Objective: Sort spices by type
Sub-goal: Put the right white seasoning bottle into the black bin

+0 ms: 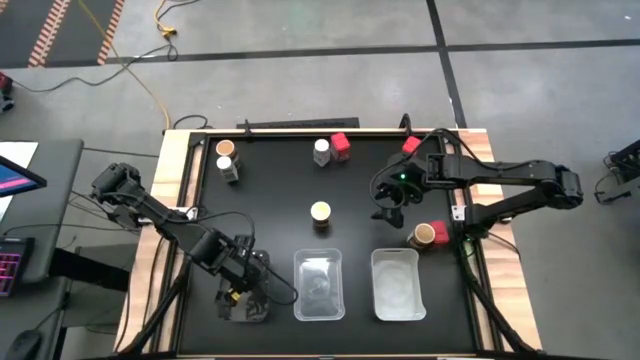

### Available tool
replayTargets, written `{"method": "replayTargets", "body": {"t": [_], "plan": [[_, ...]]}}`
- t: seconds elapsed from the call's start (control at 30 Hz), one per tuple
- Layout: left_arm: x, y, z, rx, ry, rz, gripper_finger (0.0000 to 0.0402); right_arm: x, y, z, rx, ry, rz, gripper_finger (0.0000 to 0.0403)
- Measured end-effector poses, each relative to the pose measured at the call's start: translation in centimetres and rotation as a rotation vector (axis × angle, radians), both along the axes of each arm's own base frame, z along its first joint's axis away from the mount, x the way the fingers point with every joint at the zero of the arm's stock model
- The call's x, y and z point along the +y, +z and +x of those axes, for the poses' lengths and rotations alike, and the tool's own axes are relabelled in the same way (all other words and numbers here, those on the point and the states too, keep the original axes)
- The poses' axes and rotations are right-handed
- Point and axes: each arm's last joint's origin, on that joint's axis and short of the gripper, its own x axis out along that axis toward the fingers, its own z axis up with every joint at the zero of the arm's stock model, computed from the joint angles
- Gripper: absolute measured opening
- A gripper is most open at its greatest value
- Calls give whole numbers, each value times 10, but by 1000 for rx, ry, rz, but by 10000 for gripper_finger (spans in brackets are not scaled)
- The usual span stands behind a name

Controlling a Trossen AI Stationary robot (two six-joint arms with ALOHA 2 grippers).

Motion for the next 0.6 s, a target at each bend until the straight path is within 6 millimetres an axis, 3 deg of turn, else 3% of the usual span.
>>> {"method": "replayTargets", "body": {"t": [0.6], "plan": [[4,3,11,-95,39,2,204,0,2,2,-27,0,-4,353]]}}
